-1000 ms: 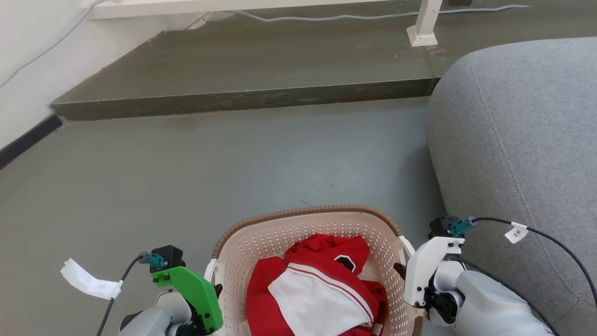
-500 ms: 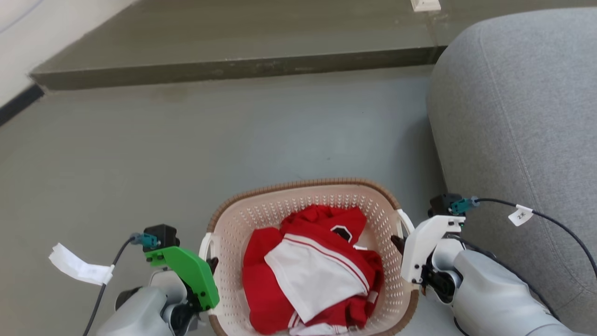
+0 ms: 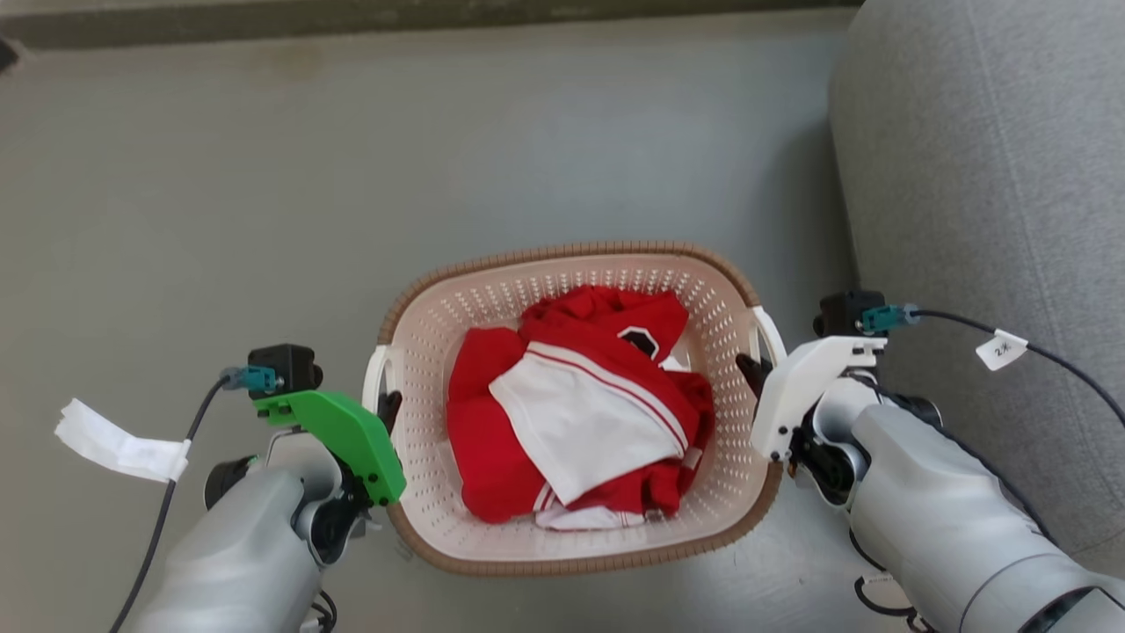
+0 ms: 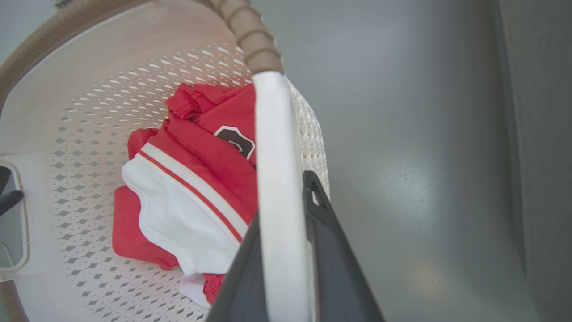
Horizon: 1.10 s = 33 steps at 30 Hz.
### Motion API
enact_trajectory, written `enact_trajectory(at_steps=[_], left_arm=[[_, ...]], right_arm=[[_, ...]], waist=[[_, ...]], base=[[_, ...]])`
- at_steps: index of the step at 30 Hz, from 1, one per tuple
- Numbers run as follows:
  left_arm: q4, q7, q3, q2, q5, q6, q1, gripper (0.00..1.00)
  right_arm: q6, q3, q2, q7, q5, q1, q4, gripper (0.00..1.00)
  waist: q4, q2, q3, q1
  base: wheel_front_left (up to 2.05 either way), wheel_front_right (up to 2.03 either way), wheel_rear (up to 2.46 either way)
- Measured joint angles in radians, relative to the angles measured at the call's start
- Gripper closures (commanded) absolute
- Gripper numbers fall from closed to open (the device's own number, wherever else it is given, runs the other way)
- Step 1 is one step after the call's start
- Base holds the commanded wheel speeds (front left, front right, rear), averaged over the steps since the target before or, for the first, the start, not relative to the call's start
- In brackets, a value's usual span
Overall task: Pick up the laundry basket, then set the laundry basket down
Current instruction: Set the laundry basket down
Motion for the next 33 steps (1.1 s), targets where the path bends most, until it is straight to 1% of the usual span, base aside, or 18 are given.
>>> enact_trajectory(at_steps=[12, 24, 33], left_arm=[[-0.014, -0.061, 0.016, 0.017, 0.008, 0.000, -0.093, 1.00], [-0.017, -0.106, 0.008, 0.025, 0.029, 0.000, -0.189, 1.00], [-0.016, -0.136, -0.003, 0.025, 0.035, 0.000, -0.207, 1.00]], right_arm=[[-0.015, -0.003, 0.002, -0.079, 0.000, -0.085, -0.007, 1.00], [-0.016, -0.002, 0.000, -0.136, -0.002, -0.170, -0.012, 1.00], [-0.016, 0.002, 0.000, -0.159, -0.002, -0.188, 0.001, 1.00]], waist=[[0.009, 0.0000, 0.168, 0.0001], [0.010, 0.0000, 0.338, 0.0001], [0.013, 0.0000, 0.422, 0.0002]], base=[[0.00, 0.00, 0.00], [0.00, 0.00, 0.00], [0.00, 0.00, 0.00]])
